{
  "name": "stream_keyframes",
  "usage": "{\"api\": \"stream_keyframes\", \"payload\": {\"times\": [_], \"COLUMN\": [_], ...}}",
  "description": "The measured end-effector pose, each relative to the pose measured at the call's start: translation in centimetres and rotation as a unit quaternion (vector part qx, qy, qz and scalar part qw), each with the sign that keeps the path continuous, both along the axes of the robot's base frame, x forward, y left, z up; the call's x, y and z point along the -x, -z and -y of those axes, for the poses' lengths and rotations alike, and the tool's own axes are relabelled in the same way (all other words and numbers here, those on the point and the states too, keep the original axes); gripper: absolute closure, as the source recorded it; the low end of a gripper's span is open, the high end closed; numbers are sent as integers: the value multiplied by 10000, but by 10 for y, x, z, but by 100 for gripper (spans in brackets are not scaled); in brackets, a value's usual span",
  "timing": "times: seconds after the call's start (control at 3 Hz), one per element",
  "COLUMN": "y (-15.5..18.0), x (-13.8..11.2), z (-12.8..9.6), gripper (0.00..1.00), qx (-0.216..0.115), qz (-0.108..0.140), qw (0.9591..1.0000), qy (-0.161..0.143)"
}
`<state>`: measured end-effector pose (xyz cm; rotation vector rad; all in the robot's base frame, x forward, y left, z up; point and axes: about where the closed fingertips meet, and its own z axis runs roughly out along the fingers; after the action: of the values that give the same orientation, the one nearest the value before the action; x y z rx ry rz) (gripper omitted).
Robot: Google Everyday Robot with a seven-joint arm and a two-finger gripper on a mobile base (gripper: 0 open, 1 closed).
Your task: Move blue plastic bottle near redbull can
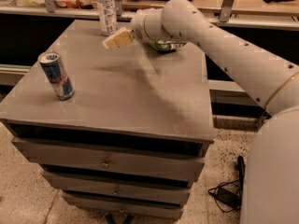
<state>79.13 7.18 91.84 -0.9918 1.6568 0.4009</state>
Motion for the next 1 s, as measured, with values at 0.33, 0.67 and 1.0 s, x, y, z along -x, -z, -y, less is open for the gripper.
{"api": "stream_keyframes", "payload": {"times": [0.33,0.67,1.0], "y": [12,18,22], "x": [-34,-64,-85], "z": [-1,-4,-5], "gripper": [0,0,0], "qx": [-19,-15,-180], "qz": [92,181,42], "qw": [9997,9978,9940], "qy": [239,642,1080]}}
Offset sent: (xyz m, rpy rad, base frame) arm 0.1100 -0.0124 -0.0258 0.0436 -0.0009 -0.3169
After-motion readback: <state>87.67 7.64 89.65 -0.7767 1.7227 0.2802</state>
